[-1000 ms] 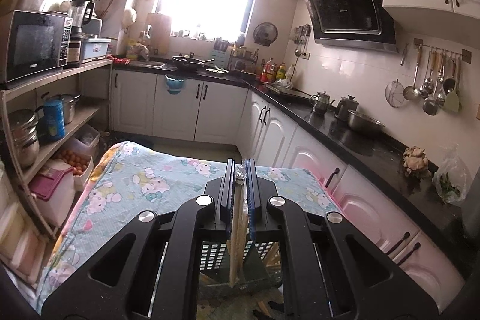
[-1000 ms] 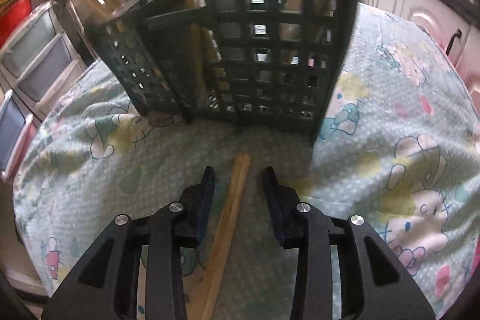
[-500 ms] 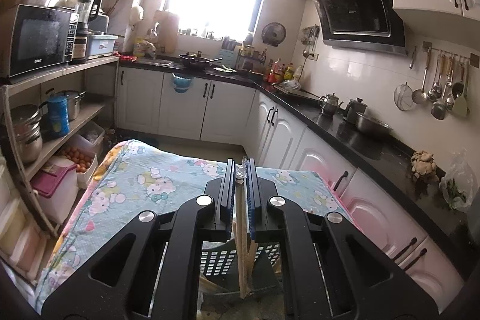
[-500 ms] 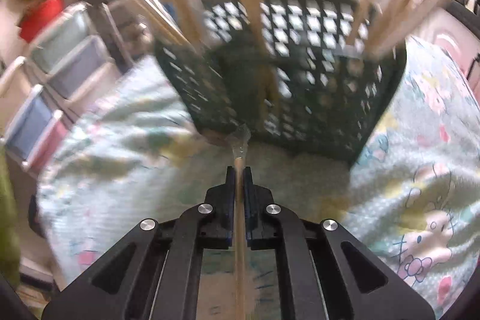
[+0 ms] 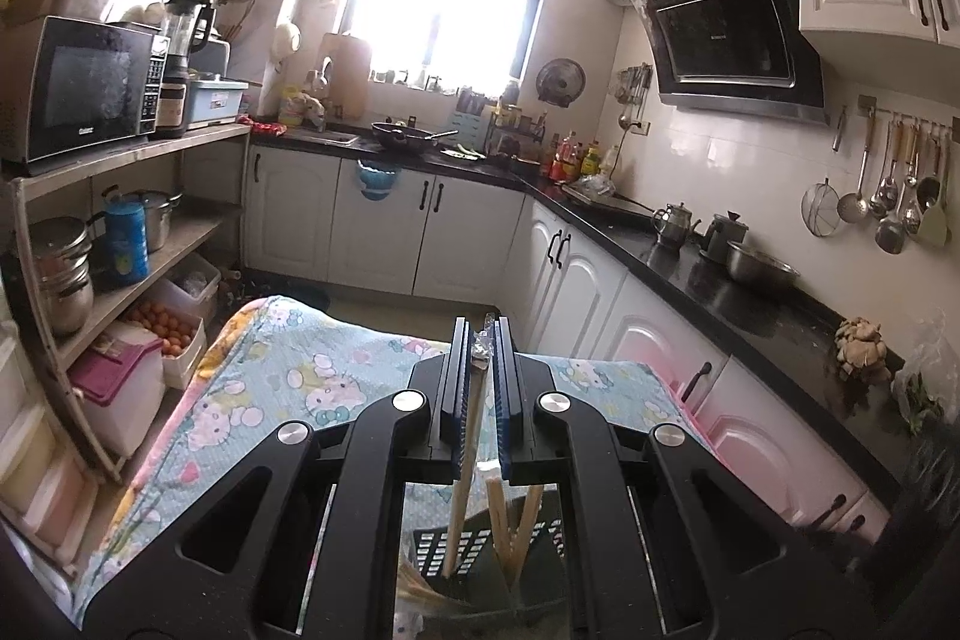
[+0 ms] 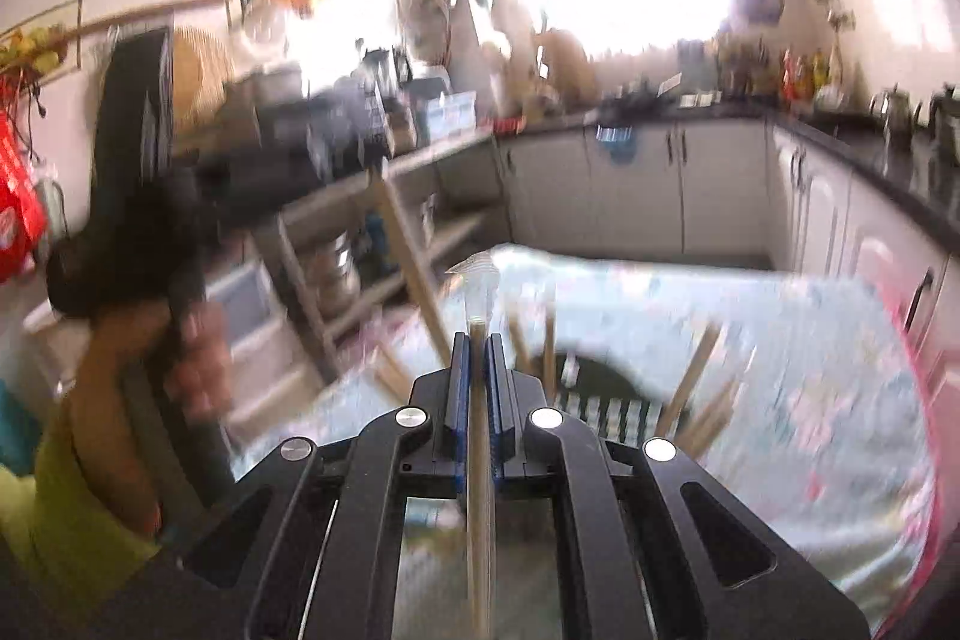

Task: Organize utensils
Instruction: 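Lower both held chopsticks down into the caddy compartments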

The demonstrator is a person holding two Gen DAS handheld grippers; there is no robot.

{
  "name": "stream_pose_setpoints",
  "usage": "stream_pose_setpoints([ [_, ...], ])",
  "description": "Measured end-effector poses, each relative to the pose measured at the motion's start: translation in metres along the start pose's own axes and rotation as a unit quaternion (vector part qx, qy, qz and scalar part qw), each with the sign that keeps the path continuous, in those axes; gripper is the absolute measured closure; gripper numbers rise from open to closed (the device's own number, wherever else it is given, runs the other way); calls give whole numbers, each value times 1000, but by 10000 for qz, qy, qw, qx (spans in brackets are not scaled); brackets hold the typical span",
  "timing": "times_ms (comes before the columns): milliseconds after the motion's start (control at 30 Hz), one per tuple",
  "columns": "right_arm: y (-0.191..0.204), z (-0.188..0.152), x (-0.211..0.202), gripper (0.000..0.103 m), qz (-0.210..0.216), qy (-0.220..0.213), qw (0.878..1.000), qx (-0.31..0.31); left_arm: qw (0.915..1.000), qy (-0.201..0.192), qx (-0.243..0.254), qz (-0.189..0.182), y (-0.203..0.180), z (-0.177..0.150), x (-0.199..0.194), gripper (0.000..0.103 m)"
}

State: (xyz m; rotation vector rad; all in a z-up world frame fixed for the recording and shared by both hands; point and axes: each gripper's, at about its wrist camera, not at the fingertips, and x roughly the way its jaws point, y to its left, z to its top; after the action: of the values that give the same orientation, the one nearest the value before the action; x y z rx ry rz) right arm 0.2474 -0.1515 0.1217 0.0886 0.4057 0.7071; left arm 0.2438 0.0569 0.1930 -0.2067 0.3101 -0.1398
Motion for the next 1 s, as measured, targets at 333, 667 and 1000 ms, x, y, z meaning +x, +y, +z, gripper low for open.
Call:
stream_pose_setpoints([
  [333,-48,30,-1,97,-464,-1139,9923,-135,10000,44,53,-2,2,-7,15,101],
  [667,-60,-3,29,97,-782,-1221,9891,-268,9992,406,57,-21,6,-31,36,100],
  [1000,-61,-30,43,97,-915,-947,9908,-310,9974,709,137,-66,4,-51,45,100],
])
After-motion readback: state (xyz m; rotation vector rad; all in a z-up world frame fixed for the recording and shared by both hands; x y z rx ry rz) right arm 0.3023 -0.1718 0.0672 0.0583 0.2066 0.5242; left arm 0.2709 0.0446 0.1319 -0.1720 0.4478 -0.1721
